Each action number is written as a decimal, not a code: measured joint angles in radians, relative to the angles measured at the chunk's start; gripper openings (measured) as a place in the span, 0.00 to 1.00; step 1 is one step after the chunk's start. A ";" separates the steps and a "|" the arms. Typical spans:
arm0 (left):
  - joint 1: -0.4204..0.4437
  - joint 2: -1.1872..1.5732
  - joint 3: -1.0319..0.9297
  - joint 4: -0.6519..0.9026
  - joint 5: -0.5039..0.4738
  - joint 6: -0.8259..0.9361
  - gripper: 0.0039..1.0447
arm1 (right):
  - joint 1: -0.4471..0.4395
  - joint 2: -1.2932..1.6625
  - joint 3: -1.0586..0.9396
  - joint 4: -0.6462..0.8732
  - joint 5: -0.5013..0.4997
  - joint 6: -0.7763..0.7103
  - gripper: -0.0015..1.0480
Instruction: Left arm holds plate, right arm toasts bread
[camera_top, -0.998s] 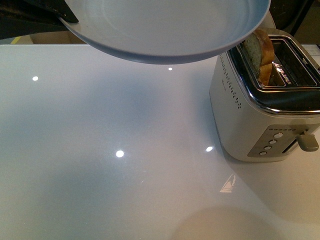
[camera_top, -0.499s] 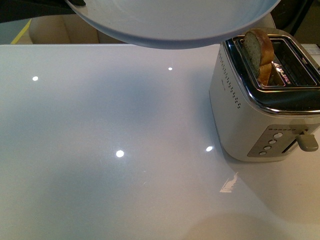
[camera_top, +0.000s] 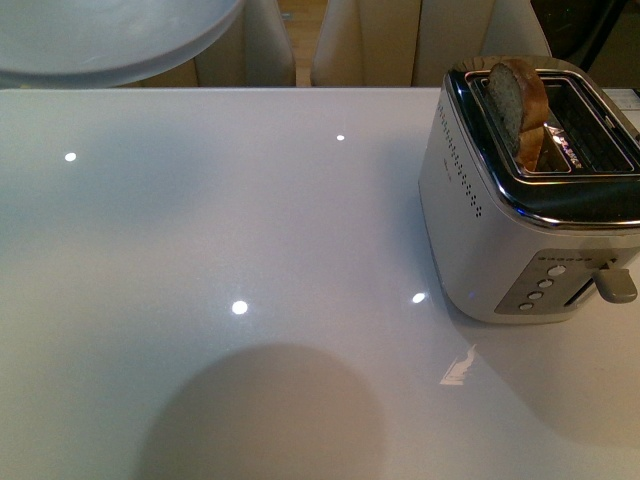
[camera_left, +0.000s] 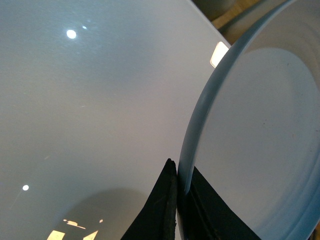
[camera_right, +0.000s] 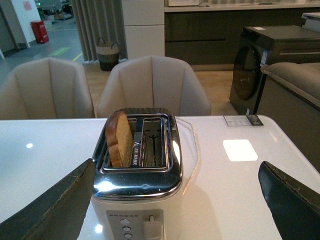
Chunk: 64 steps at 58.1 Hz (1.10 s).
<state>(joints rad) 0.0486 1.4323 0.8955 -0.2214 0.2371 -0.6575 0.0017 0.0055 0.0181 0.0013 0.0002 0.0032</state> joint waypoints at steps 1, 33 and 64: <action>0.019 0.013 -0.007 0.012 0.005 0.012 0.03 | 0.000 0.000 0.000 0.000 0.000 0.000 0.91; 0.200 0.442 -0.163 0.407 0.074 0.148 0.03 | 0.000 0.000 0.000 0.000 0.000 0.000 0.91; 0.187 0.752 -0.165 0.623 0.067 0.140 0.03 | 0.000 0.000 0.000 0.000 0.000 0.000 0.91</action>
<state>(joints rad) 0.2359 2.1841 0.7303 0.4011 0.3038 -0.5179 0.0017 0.0055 0.0181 0.0013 0.0002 0.0032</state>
